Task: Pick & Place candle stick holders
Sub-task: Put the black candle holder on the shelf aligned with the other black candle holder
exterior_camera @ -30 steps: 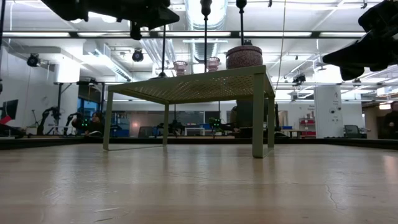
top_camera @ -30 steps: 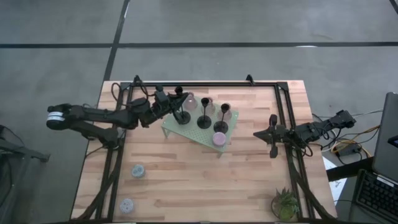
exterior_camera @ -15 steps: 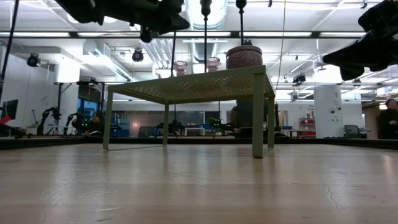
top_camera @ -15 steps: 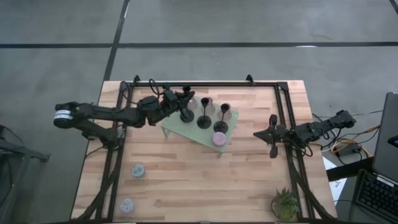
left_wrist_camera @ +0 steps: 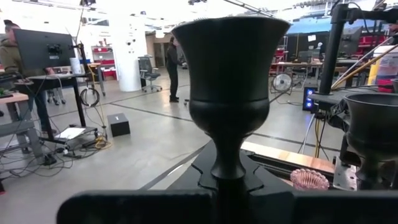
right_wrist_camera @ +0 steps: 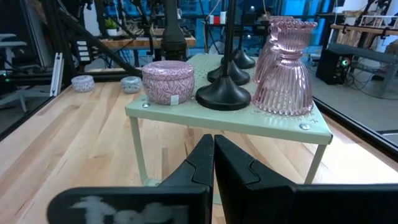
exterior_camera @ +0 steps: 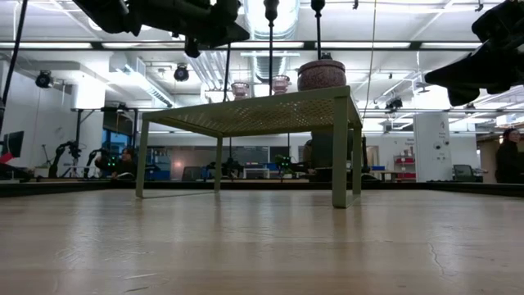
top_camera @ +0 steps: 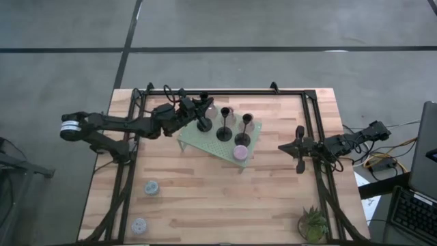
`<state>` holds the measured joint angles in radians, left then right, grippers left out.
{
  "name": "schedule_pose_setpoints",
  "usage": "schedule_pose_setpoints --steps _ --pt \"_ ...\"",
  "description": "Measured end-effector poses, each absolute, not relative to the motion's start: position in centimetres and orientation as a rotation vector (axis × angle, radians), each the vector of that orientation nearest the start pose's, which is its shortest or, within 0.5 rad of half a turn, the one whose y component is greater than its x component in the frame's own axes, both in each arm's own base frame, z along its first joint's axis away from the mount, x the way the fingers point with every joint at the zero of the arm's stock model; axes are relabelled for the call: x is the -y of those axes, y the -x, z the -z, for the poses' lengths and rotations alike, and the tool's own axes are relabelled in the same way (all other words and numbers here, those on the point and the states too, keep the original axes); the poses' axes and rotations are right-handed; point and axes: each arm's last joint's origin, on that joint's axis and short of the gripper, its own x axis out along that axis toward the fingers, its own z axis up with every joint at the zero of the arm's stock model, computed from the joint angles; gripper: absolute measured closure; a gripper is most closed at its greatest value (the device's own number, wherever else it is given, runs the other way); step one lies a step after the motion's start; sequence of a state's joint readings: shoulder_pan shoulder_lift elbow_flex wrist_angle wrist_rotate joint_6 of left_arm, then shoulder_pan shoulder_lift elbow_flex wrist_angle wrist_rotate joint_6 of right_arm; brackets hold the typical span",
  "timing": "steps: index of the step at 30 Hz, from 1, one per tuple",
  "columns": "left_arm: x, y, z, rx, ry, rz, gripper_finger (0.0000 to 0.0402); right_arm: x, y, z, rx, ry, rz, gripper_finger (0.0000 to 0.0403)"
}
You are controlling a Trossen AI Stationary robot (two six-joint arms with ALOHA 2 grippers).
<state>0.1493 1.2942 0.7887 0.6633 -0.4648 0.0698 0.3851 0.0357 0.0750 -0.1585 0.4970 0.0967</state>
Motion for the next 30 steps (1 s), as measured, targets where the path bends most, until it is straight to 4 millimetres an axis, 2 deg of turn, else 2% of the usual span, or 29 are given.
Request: schedule_pose_setpoints --steps 17,21,30 --pt "-5.5 -27.9 -30.0 0.097 -0.031 -0.615 0.0383 -2.1 -9.0 -17.1 -0.102 -0.046 0.117 0.0394" --pt "-5.5 -27.9 -29.8 0.075 -0.028 -0.612 0.0358 -2.1 -9.0 -17.1 -0.102 -0.046 0.117 0.0394" --pt "-5.4 -28.0 -29.2 0.028 0.005 -0.569 0.0273 -2.1 -9.0 -17.1 -0.102 -0.046 0.117 0.0394"
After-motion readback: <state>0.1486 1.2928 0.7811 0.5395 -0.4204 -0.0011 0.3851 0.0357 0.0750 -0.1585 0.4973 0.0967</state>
